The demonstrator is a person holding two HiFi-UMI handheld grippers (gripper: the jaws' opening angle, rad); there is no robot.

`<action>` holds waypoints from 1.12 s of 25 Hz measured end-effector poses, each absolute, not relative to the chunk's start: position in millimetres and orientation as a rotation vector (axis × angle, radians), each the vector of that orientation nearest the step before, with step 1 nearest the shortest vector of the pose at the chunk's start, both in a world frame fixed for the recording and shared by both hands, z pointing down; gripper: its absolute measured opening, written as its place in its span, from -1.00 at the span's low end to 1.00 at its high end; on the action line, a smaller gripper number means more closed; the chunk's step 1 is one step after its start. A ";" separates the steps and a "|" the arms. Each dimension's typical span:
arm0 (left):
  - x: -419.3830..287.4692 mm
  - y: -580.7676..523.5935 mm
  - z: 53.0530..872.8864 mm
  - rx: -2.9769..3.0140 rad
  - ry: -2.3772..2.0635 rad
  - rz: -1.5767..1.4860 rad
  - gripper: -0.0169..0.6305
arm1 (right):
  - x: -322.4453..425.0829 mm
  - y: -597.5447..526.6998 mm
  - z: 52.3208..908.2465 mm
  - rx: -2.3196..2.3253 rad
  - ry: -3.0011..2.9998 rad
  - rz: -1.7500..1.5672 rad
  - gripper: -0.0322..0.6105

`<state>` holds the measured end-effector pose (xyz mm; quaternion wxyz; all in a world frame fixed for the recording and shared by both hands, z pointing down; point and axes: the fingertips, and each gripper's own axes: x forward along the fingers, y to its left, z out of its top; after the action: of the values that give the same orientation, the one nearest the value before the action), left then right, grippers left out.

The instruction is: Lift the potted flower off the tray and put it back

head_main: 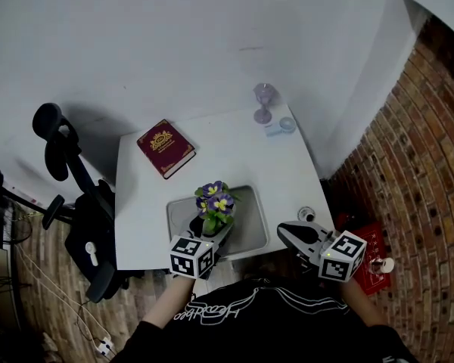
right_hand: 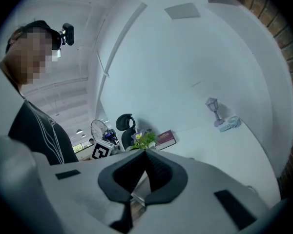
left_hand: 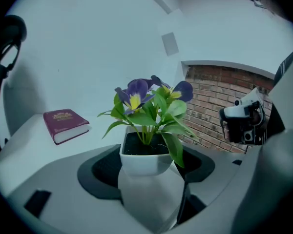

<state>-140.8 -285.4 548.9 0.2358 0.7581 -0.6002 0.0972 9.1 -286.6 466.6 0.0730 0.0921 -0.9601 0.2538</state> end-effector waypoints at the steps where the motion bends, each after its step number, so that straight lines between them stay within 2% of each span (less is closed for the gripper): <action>1: -141.6 -280.8 541.9 2.081 -1.645 0.249 0.13 | 7.2 -282.3 465.6 0.273 -2.884 0.768 -0.90; 13: -148.2 -209.8 482.1 2.101 -1.615 0.119 0.13 | -8.8 -227.2 469.0 0.237 -2.855 0.820 -0.90; 28: -138.7 -134.5 462.6 2.131 -1.604 0.082 0.13 | -19.8 -161.8 459.4 0.187 -2.888 0.825 -0.90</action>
<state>-138.7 -134.5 462.6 0.2345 0.7763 -0.5844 0.0300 -19.8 -161.8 459.4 0.0663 0.0620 -0.9576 0.2735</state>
